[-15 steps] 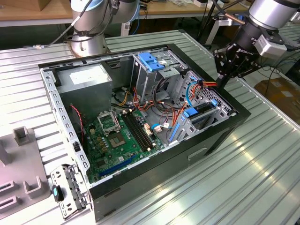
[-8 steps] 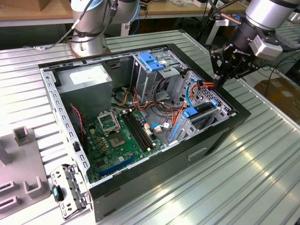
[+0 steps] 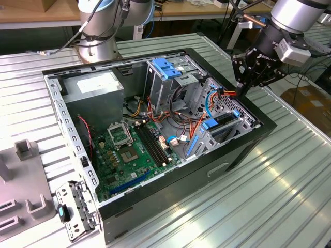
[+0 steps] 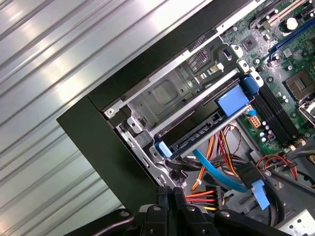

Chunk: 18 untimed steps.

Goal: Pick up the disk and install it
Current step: 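Insert the first disk wire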

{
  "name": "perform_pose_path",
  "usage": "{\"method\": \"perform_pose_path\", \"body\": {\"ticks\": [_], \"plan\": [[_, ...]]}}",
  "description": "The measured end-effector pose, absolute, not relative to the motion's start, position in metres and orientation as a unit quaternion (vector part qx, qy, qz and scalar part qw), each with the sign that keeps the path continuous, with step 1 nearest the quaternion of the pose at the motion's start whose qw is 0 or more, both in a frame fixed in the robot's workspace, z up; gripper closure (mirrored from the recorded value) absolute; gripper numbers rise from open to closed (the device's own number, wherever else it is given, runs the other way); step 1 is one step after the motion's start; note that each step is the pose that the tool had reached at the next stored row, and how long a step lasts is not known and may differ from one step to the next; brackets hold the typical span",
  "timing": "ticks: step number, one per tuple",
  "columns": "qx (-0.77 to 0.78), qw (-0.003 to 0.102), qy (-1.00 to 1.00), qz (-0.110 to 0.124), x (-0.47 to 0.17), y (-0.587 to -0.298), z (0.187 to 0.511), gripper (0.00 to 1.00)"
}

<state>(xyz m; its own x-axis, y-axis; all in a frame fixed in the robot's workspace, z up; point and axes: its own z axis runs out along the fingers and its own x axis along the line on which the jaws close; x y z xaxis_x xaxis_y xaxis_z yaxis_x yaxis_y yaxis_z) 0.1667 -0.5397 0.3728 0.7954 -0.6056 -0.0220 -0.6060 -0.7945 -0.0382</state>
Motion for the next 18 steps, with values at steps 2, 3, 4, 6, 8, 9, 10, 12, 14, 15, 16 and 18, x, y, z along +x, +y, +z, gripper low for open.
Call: {"method": "perform_pose_path", "body": {"ticks": [2, 3, 4, 6, 8, 9, 10, 12, 14, 15, 16, 18], "plan": [[-0.944, 0.022, 0.328, 0.004, 0.1667, -0.5397, 0.3728, 0.84], [-0.942, 0.022, 0.335, 0.004, 0.1667, -0.5397, 0.3728, 0.84], [-0.939, 0.022, 0.343, 0.004, 0.1667, -0.5397, 0.3728, 0.84], [-0.934, 0.022, 0.356, 0.003, 0.1667, -0.5397, 0.3728, 0.84], [-0.932, 0.022, 0.363, 0.003, 0.1664, -0.5397, 0.3727, 0.84], [-0.931, 0.022, 0.364, 0.003, 0.1659, -0.5397, 0.3728, 0.84], [-0.931, 0.022, 0.365, 0.003, 0.1654, -0.5397, 0.3728, 0.84], [-0.931, 0.022, 0.365, 0.003, 0.1640, -0.5397, 0.3728, 0.84], [-0.929, 0.022, 0.368, 0.003, 0.1633, -0.5398, 0.3727, 0.84], [-0.928, 0.022, 0.372, 0.003, 0.1631, -0.5398, 0.3728, 0.84], [-0.926, 0.022, 0.376, 0.003, 0.1630, -0.5397, 0.3728, 0.84], [-0.923, 0.022, 0.384, 0.003, 0.1629, -0.5397, 0.3728, 0.84]]}}
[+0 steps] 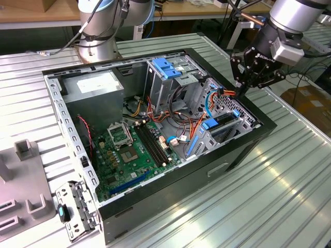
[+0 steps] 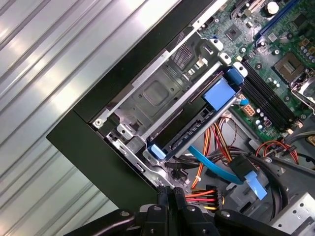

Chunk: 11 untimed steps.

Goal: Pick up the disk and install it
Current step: 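Insert the first disk wire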

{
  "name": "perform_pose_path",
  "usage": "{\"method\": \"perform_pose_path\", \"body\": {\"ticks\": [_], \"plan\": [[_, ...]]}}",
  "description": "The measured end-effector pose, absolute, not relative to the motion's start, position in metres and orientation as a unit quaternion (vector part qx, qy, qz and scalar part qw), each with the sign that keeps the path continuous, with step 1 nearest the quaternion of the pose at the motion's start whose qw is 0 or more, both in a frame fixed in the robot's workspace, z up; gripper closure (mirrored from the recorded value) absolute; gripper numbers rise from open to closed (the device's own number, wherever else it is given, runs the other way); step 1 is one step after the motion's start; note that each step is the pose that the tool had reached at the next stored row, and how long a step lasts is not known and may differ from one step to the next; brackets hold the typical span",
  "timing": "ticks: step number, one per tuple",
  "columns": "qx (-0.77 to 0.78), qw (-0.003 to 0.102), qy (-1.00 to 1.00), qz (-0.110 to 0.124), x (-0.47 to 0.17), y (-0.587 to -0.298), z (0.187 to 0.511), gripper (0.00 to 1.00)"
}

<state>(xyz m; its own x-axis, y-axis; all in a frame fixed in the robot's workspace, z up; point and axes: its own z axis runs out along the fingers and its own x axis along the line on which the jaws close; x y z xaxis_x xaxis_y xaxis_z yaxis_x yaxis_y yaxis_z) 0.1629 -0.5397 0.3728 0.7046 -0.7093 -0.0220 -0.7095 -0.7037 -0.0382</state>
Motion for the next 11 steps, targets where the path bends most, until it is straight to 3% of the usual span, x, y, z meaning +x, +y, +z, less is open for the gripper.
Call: {"method": "perform_pose_path", "body": {"ticks": [11], "plan": [[-0.901, 0.022, 0.433, 0.002, 0.1536, -0.5397, 0.3727, 0.84]]}}
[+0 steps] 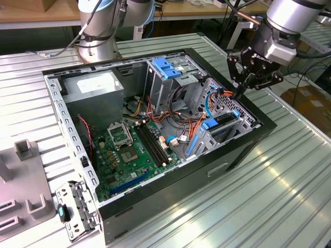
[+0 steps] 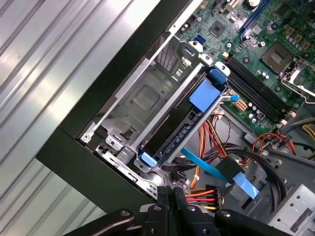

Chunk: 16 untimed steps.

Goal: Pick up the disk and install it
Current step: 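Insert the first disk wire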

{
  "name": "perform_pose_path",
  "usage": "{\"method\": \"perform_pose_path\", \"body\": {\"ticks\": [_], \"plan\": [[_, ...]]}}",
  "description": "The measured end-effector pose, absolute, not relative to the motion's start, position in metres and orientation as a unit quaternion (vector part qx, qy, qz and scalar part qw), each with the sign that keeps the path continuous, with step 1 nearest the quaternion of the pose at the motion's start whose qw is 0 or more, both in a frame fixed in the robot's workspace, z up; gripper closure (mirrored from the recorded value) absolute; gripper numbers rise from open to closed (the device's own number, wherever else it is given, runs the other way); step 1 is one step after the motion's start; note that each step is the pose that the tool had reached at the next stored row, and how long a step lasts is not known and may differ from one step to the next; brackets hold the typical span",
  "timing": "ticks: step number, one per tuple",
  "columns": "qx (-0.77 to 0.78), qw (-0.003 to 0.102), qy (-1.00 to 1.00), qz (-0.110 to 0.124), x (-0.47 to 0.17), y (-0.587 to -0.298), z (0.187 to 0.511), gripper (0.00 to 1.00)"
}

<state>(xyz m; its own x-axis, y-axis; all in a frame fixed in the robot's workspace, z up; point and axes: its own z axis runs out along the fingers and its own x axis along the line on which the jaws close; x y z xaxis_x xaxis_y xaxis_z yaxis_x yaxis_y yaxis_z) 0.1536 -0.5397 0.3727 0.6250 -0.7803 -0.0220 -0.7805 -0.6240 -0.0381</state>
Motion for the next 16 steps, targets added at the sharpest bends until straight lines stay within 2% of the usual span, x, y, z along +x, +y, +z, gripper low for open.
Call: {"method": "perform_pose_path", "body": {"ticks": [16], "plan": [[-0.870, 0.022, 0.493, 0.000, 0.1456, -0.5397, 0.3727, 0.84]]}}
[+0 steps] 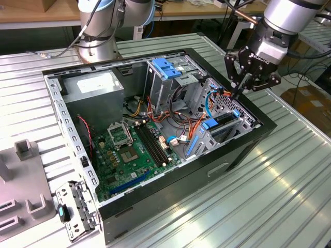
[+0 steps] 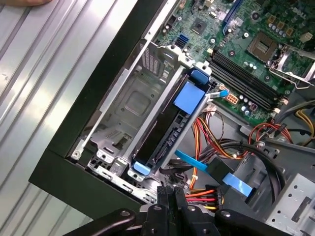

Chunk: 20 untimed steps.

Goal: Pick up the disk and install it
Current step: 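Insert the first disk wire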

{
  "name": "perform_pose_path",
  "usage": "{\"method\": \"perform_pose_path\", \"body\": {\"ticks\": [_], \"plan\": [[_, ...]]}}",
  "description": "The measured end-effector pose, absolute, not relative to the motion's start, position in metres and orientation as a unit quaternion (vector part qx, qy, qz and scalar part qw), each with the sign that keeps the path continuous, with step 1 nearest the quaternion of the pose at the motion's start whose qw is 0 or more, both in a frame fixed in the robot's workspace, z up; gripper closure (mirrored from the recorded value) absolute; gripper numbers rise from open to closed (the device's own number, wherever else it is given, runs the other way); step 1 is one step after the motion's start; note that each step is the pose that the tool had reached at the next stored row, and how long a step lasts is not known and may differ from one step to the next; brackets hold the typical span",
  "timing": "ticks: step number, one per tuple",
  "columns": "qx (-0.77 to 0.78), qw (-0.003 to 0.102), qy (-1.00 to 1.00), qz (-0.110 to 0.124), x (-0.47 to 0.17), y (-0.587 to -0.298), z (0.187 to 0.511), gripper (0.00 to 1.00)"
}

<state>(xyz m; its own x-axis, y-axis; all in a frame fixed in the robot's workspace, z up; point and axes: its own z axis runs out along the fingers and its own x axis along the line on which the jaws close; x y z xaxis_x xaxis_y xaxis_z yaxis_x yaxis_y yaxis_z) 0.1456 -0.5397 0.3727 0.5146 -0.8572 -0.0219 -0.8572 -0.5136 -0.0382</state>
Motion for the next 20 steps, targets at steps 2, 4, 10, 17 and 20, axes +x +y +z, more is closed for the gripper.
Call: {"method": "perform_pose_path", "body": {"ticks": [2, 4, 10, 17, 20], "plan": [[-0.865, 0.022, 0.501, 0.000, 0.1453, -0.5397, 0.3727, 0.84], [-0.857, 0.022, 0.515, 0.000, 0.1444, -0.5397, 0.3726, 0.84], [-0.842, 0.022, 0.539, -0.001, 0.1423, -0.5396, 0.3727, 0.84], [-0.835, 0.022, 0.551, -0.001, 0.1370, -0.5396, 0.3725, 0.84], [-0.824, 0.022, 0.566, -0.002, 0.1370, -0.5395, 0.3725, 0.84]]}}
